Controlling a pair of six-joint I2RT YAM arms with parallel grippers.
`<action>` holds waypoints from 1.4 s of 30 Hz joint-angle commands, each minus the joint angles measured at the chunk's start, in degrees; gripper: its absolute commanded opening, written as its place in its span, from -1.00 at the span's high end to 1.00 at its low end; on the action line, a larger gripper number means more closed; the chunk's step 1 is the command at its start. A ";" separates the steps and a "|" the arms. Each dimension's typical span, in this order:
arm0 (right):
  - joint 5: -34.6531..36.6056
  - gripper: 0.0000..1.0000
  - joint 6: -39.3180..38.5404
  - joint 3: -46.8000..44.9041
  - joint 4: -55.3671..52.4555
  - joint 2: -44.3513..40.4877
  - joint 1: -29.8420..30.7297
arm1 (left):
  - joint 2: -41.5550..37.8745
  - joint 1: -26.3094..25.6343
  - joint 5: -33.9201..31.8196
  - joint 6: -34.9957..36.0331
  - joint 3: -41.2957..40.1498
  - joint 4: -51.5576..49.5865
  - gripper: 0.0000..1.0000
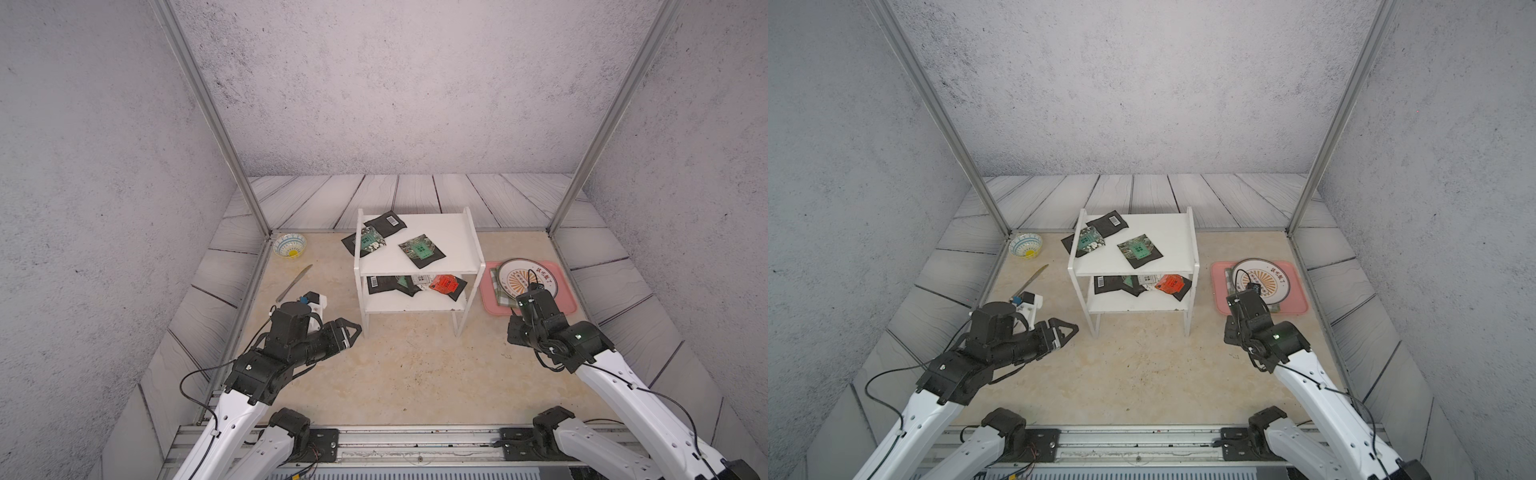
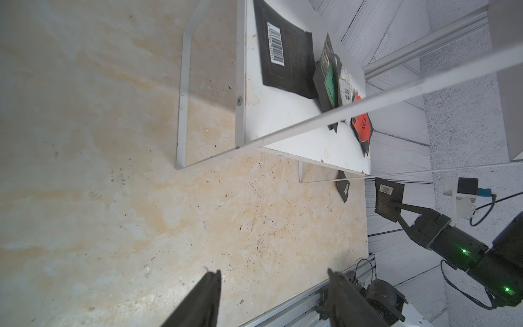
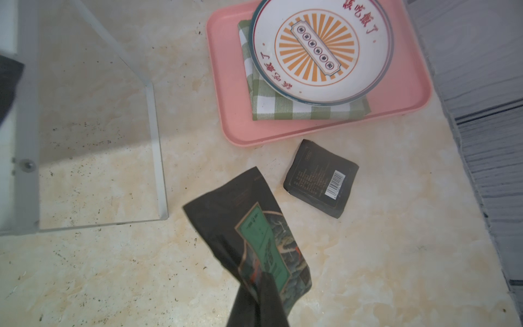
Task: Remove the tea bags from the shelf
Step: Place the tea bag at the center of the board.
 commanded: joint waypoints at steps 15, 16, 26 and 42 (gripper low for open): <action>-6.37 0.95 -0.22 -3.85 17.83 15.97 -7.95 | 0.94 -1.54 -1.10 -0.94 -2.26 2.34 -0.29; -6.35 0.95 -0.32 -3.69 18.27 16.98 -8.11 | 1.02 -1.59 -1.10 -0.96 -2.28 2.44 -0.28; -9.11 0.94 0.93 -3.33 21.74 27.98 -9.80 | 2.25 -1.84 -1.33 -1.09 -2.63 3.32 -0.28; -9.77 0.70 1.26 -3.48 21.48 28.49 -9.86 | 3.23 -2.11 -1.10 -1.58 -2.99 4.46 -0.29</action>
